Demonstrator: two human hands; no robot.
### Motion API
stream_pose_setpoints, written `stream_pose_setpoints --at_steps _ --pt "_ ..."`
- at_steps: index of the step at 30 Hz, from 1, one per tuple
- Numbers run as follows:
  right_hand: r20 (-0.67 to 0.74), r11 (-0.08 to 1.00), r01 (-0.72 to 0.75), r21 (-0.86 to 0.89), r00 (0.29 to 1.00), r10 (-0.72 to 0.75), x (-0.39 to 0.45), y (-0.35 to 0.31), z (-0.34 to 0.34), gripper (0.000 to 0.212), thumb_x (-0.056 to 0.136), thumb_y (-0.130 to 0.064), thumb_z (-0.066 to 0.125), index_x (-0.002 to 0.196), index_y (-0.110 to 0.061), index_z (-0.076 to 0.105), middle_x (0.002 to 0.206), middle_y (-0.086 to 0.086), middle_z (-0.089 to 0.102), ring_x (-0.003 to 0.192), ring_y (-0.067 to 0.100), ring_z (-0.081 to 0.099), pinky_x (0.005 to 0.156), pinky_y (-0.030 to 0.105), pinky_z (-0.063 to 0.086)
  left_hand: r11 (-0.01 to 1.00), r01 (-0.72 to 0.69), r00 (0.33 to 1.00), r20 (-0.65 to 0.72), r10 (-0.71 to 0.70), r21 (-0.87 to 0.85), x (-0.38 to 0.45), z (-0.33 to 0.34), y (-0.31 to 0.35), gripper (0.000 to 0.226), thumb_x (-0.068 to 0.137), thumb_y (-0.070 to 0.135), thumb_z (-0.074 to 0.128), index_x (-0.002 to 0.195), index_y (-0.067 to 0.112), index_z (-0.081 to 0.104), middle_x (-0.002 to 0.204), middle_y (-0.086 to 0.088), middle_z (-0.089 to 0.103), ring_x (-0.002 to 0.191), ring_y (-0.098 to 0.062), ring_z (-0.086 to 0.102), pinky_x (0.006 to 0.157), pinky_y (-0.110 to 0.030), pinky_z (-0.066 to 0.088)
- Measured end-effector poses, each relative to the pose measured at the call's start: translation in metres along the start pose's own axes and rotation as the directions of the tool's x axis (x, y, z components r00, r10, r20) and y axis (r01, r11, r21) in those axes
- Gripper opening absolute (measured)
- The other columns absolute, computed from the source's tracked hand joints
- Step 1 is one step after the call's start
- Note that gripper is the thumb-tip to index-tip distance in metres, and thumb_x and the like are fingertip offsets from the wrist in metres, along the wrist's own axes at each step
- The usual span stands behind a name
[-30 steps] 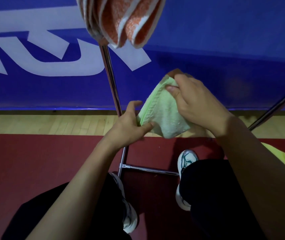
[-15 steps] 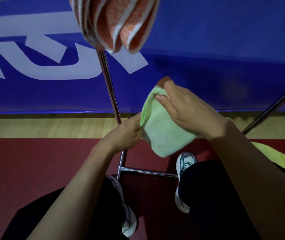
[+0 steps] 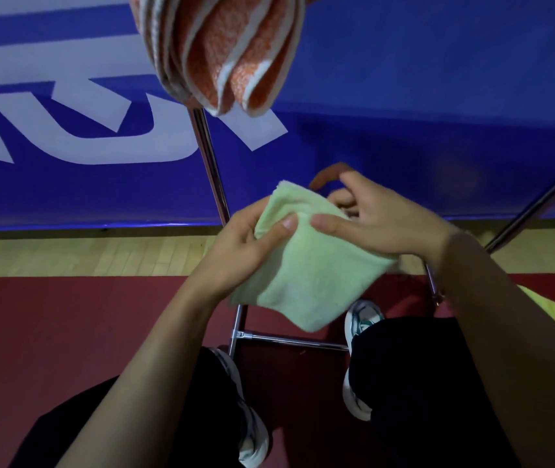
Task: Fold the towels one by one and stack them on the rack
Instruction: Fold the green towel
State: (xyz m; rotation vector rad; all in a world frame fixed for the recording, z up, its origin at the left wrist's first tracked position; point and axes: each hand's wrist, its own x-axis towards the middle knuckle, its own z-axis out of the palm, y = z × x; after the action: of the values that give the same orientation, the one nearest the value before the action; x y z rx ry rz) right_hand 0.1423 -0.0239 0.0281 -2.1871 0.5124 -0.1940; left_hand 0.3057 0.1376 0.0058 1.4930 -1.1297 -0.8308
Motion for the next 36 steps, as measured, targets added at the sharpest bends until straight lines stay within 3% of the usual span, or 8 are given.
stream_pose_setpoints --at_steps 3,6,11,17,23,27,30,36 --pt "0.116 0.995 -0.104 0.006 0.988 0.103 -0.012 0.009 -0.016 0.065 0.08 -0.064 0.073 0.131 -0.044 0.036 0.108 -0.021 0.076 0.097 0.003 0.072 0.103 0.041 0.049 0.976 0.082 0.989 -0.103 -0.104 -0.201 -0.003 -0.007 0.007 0.024 0.106 0.024 0.056 0.124 0.015 0.068 0.107 -0.002 0.078 0.096 -0.02 0.076 0.076 -0.029 0.059" --pt "0.126 0.995 -0.077 0.065 0.99 0.068 -0.02 0.009 -0.023 0.059 0.087 -0.04 0.077 0.128 -0.032 0.035 0.098 -0.012 0.078 0.079 0.006 0.07 0.082 0.03 0.051 0.948 0.118 0.969 -0.175 -0.175 -0.294 -0.003 -0.015 0.01 0.029 0.104 0.03 0.058 0.126 0.013 0.067 0.109 -0.003 0.078 0.097 -0.024 0.077 0.074 -0.032 0.06" --pt "0.079 0.991 0.008 0.131 0.997 -0.019 -0.024 0.008 -0.026 0.027 0.091 -0.03 0.075 0.112 -0.022 0.06 0.103 0.005 0.077 0.098 0.021 0.073 0.09 0.034 0.054 0.944 0.151 0.96 -0.185 -0.211 -0.295 0.0 -0.017 0.015 0.032 0.103 0.038 0.057 0.124 0.016 0.067 0.112 -0.003 0.078 0.102 -0.024 0.077 0.079 -0.037 0.062" --pt "-0.085 0.987 0.141 0.078 0.987 -0.134 -0.031 0.002 -0.027 0.01 0.094 -0.027 0.072 0.099 -0.018 0.072 0.096 0.004 0.073 0.094 0.026 0.069 0.084 0.033 0.053 0.908 0.224 0.944 -0.155 -0.293 -0.353 0.004 -0.013 0.016 0.03 0.107 0.035 0.055 0.124 0.015 0.068 0.111 -0.003 0.08 0.101 -0.024 0.078 0.08 -0.038 0.064" --pt "-0.301 0.949 0.299 -0.097 0.9 -0.315 -0.037 -0.023 -0.033 0.011 0.098 -0.031 0.067 0.095 -0.021 0.069 0.132 0.0 0.041 0.108 0.008 0.057 0.099 0.02 0.047 0.925 0.244 0.946 -0.138 -0.293 -0.292 0.009 0.004 0.017 0.028 0.106 0.037 0.058 0.12 0.018 0.072 0.109 -0.004 0.08 0.101 -0.027 0.078 0.093 -0.048 0.06" --pt "-0.311 0.909 0.297 -0.293 0.869 -0.384 -0.043 -0.055 -0.051 0.027 0.103 -0.036 0.055 0.103 -0.013 0.069 0.11 -0.002 0.064 0.103 0.016 0.056 0.093 0.032 0.045 0.905 0.236 0.96 -0.058 -0.273 -0.354 0.007 0.026 0.027 0.032 0.106 0.035 0.056 0.121 0.012 0.072 0.11 -0.008 0.08 0.1 -0.027 0.078 0.083 -0.04 0.063" --pt "-0.338 0.902 0.256 -0.347 0.863 -0.375 -0.049 -0.079 -0.069 0.027 0.103 -0.042 0.053 0.097 -0.019 0.066 0.085 -0.004 0.061 0.087 0.017 0.05 0.077 0.034 0.044 0.858 0.238 0.965 0.006 -0.264 -0.455 0.007 0.036 0.038 0.034 0.107 0.034 0.056 0.125 0.009 0.07 0.113 -0.009 0.079 0.102 -0.026 0.077 0.082 -0.036 0.063" --pt "-0.278 0.868 0.259 -0.424 0.875 -0.397 -0.05 -0.123 -0.11 0.015 0.104 -0.035 0.058 0.094 -0.027 0.066 0.088 -0.008 0.063 0.081 0.012 0.06 0.072 0.034 0.048 0.79 0.181 0.983 0.074 -0.17 -0.586 0.017 0.054 0.06 0.035 0.107 0.034 0.054 0.131 0.013 0.068 0.123 -0.009 0.076 0.113 -0.027 0.073 0.096 -0.045 0.057"
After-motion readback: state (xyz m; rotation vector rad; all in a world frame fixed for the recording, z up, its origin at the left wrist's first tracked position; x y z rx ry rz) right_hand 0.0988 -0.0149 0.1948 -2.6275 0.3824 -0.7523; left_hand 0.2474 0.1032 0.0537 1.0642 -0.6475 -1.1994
